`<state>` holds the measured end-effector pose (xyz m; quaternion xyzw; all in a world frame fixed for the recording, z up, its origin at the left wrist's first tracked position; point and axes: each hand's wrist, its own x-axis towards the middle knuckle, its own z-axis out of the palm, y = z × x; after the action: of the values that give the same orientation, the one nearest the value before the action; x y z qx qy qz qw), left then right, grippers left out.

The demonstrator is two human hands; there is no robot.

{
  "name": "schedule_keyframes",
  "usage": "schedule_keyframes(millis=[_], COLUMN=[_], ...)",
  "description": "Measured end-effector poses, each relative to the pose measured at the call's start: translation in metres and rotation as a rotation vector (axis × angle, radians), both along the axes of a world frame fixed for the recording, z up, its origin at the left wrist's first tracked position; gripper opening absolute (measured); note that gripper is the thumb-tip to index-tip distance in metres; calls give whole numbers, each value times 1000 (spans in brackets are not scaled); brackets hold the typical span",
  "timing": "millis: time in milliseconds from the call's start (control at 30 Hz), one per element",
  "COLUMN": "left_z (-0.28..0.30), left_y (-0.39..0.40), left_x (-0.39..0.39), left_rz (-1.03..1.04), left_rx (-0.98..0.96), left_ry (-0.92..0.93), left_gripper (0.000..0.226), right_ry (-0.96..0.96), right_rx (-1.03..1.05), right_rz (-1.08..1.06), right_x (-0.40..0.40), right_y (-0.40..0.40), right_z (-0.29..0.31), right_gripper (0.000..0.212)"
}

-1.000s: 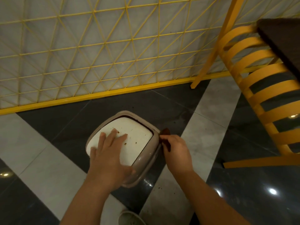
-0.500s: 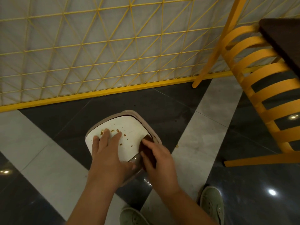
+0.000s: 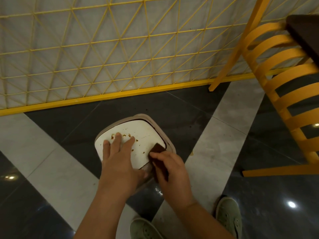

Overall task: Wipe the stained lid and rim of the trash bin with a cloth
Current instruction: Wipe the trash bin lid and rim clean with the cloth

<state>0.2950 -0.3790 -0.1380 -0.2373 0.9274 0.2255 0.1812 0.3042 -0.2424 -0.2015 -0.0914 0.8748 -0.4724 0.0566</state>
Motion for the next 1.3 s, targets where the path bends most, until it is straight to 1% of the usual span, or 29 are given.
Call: schedule_keyframes(millis=[67,133,267,367,433,533,633,767,900,1000,1100,1200,1300], left_z=[-3,-5,-7,-2,0,-1,-4,-7,-7,-5,-5,-6,-6], left_y=[-1,-3,-12,-6,0,1,-2,2,5,7,7,6,6], left_x=[1,1,-2,0,1,0,-1,-2,-4,-6,-7,-6,-4], left_rz=[-26,-60,-93,9,56,76,100,94,98,104,96,85,82], left_rx=[5,3,4,-61,-78,-30,-46,-52,-63,-73,-76,-78,-81], left_ry=[-6,-17,-20,22,15,-40,0,9,2,-14,-12,-15,2], left_gripper=[94,92,93,104,110,116,115,109,108,109,108,108,107], right_ry=[-46,-147,-224,-275,-317,-280,-246,-137,-87,-128,-176,-94,-58], right_rx=[27,69,189,224,220,236,264,335,454,454,463,447,492], right_rz=[-105,-198,-122,-158,-167,-118,-79,-44,60,62,77,60,95], right_x=[-21,-38,-43,-33,-23,-10,-9,-40,-62,-45,-31,-49,-74], right_y=[8,16,21,26,30,31,28,19,11,20,29,21,2], right_z=[-8,-12,-13,-14,-16,-18,-19,-18,-15,-17,-18,-20,-14], right_gripper=[29,25,25,25,25,28,27,26,30,35,35,29,27])
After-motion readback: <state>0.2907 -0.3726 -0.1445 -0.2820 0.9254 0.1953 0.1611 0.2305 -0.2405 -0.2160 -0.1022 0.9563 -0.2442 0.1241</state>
